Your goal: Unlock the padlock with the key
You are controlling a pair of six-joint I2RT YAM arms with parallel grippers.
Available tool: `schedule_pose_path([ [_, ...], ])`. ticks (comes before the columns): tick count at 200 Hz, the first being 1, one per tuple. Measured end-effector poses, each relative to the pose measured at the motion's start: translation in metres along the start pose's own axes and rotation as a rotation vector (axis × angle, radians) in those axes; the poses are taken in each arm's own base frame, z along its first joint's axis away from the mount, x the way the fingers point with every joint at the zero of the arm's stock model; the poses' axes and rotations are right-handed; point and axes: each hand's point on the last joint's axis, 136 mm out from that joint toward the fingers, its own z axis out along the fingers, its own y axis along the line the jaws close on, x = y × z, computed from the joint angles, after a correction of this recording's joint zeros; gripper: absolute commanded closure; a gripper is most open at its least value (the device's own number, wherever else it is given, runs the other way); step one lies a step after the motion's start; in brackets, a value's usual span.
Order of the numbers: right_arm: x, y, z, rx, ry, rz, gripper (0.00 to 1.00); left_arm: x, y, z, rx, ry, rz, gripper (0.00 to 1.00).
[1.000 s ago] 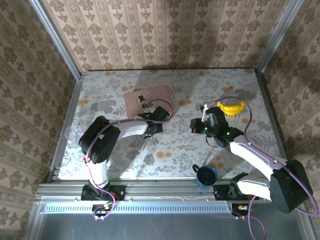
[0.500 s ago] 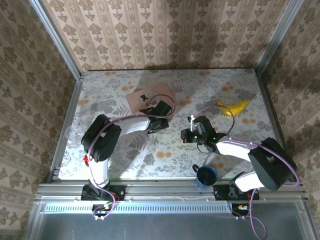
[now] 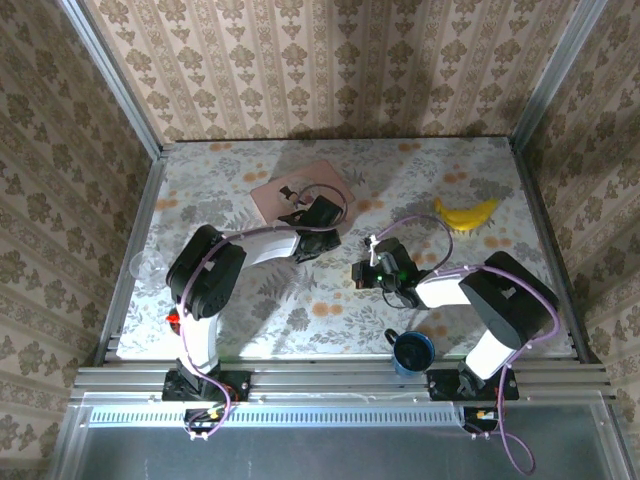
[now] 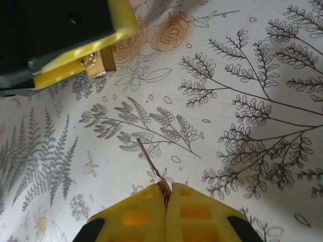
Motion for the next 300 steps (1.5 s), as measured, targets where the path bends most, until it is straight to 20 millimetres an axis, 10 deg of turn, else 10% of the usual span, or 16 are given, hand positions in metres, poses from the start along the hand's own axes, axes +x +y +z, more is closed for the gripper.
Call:
schedule_pose_path([
  [300,-0.038,0.008,0.042,-0.037,-0.205,0.122,1.0,-0.01,-0.017,0.008,0.116,-0.004,-0.101,1.0],
])
